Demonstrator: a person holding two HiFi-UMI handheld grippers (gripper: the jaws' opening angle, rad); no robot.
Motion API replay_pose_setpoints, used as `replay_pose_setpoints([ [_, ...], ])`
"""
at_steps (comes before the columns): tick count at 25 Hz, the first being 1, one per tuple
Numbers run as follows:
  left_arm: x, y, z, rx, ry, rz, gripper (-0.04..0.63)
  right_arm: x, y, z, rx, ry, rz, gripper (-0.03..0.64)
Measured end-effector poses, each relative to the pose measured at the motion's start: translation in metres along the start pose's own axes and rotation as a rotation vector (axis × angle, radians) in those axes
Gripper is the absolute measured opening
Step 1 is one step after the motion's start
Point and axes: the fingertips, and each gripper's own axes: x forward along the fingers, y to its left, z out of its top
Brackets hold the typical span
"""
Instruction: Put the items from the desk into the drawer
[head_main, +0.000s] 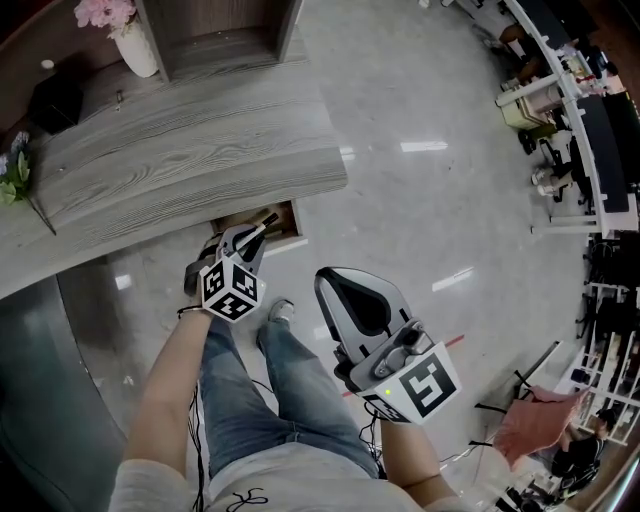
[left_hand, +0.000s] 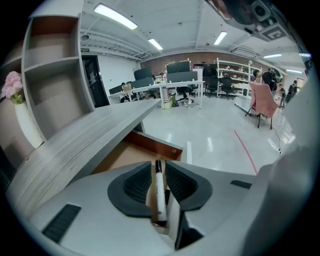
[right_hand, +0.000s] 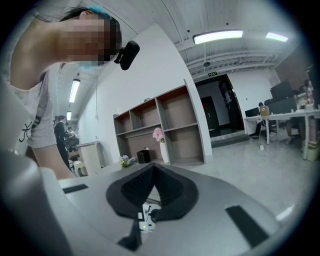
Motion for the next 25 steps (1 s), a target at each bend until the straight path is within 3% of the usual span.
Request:
replay_pose_setpoints([
  [10,-0.013,0.005,0.013,-0.023,-0.039,0.010,0.072,0.004,0.005,0.007,-0.005,-0.013,0.008,0.008],
  [13,-0.027,0.007,0.025,-0.014,-0.074,0.016,0.013,0.007,0.011,0.014,-0.010,-0.024,0.013,0.008],
  [21,-0.079,0.010,0.058,-0.007,-0.178,-0.019,0.009,0.024,0.035,0.041,-0.033,-0.064,0.028,0.008],
  [25,-0.121,0.020,0.084,-0.050,-0.266,-0.019,0.009,0.033,0.051,0.057,-0.044,-0.085,0.036,0.008],
])
